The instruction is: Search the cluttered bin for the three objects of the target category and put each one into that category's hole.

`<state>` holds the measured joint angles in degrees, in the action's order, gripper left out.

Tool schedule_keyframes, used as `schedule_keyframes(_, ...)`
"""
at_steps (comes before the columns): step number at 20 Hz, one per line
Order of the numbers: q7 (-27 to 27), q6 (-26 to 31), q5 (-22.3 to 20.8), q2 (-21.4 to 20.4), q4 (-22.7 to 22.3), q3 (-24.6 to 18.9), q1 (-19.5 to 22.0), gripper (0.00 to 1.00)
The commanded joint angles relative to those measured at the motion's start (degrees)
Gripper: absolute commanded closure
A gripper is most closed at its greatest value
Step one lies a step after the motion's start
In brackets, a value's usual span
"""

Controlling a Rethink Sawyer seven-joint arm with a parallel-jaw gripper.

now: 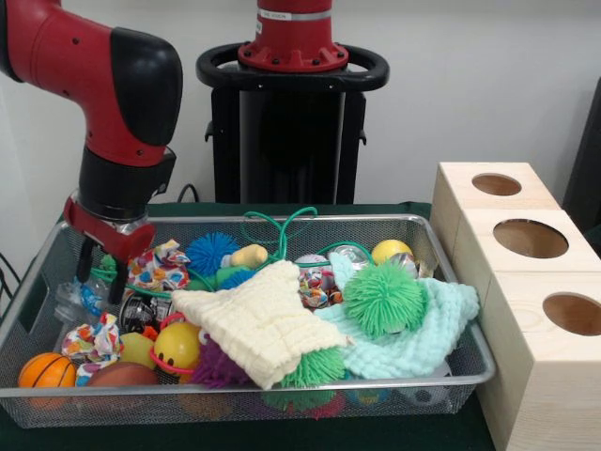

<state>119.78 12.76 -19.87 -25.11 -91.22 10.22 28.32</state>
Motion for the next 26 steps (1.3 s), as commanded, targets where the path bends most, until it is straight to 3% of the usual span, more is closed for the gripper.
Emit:
schedule_keyframes(1, 4.25, 4.04, -0.64, 4.10, 0.49, 1.37, -1.45, 0.00)
schedule_keyframes(17, 4.63, -0.78, -0.01, 11.30, 5.67, 2.76, -0.90, 0.00)
schedule_keyframes(21, 5.26, -3.04, 0.10, 11.82, 5.07, 2.06, -0.17, 0.00)
schedule_keyframes(22, 5.46, -3.57, 0.18, 11.86, 4.91, 1.82, 0.10, 1.00)
schedule_keyframes(26, 4.44, -2.10, 0.19, 10.41, 3.85, 0.75, 1.01, 1.00)
